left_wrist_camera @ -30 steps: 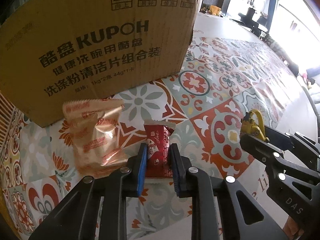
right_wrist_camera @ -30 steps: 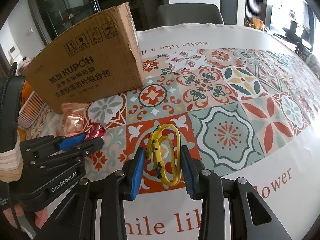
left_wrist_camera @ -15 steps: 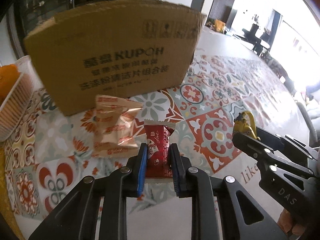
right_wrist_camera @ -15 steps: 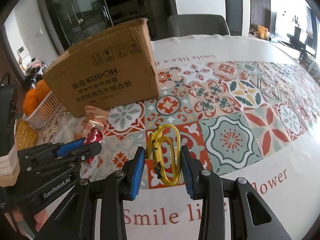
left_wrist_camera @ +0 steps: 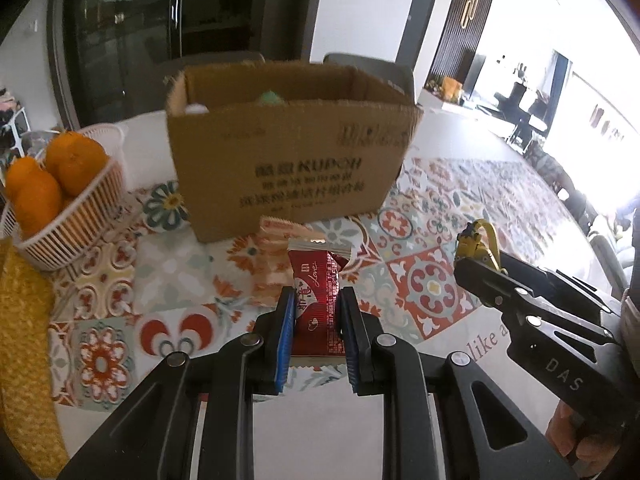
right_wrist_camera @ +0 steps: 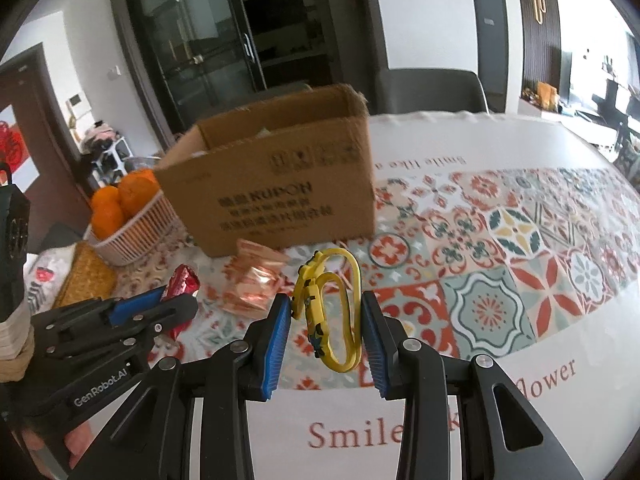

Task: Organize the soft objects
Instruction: 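Carry the carabiner and red snack bar in both grippers over the box, then open both grippers to drop the carabiner and snack bar into the box, then move the right tool down to the Fortune Biscuits packet beside the box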

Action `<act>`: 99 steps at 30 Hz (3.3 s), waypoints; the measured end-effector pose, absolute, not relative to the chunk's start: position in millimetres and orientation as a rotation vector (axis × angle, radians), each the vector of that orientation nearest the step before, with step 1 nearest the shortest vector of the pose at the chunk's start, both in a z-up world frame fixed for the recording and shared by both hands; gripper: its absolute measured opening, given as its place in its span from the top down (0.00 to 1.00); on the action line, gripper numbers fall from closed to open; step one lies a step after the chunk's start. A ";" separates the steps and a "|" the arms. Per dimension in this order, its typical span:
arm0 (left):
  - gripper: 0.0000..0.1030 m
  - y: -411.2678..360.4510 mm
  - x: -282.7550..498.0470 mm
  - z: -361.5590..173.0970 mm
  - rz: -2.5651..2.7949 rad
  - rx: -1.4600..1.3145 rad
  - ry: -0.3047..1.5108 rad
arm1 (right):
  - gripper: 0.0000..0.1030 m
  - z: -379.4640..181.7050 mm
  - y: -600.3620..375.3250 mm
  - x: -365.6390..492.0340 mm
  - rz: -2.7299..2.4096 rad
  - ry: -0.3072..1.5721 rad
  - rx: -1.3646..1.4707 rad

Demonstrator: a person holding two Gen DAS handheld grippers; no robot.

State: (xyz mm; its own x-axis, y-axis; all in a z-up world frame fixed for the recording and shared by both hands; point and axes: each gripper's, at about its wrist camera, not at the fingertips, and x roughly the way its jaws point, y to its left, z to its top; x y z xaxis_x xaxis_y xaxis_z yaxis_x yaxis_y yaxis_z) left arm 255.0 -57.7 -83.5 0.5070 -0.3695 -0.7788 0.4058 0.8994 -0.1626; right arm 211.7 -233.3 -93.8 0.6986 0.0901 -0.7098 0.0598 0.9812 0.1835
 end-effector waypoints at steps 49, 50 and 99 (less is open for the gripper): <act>0.78 -37.5 346.9 29.3 -0.438 0.055 0.767 | 0.64 9.2 -211.3 323.0 0.126 0.646 0.150; 0.78 -38.8 350.7 28.8 -0.438 0.055 0.771 | 0.64 7.6 -212.4 328.0 0.126 0.653 0.156; 0.24 12.1 339.2 -12.9 -0.170 0.095 0.753 | 0.38 -33.6 -175.6 314.5 0.033 0.683 0.112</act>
State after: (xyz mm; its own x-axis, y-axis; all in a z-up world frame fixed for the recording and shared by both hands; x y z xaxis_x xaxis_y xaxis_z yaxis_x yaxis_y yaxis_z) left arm 339.2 12.1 -12.9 0.7166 -0.1196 -0.6872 0.1876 0.9819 0.0247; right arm 314.5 -175.6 -33.6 0.7754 0.0668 -0.6279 0.0066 0.9935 0.1138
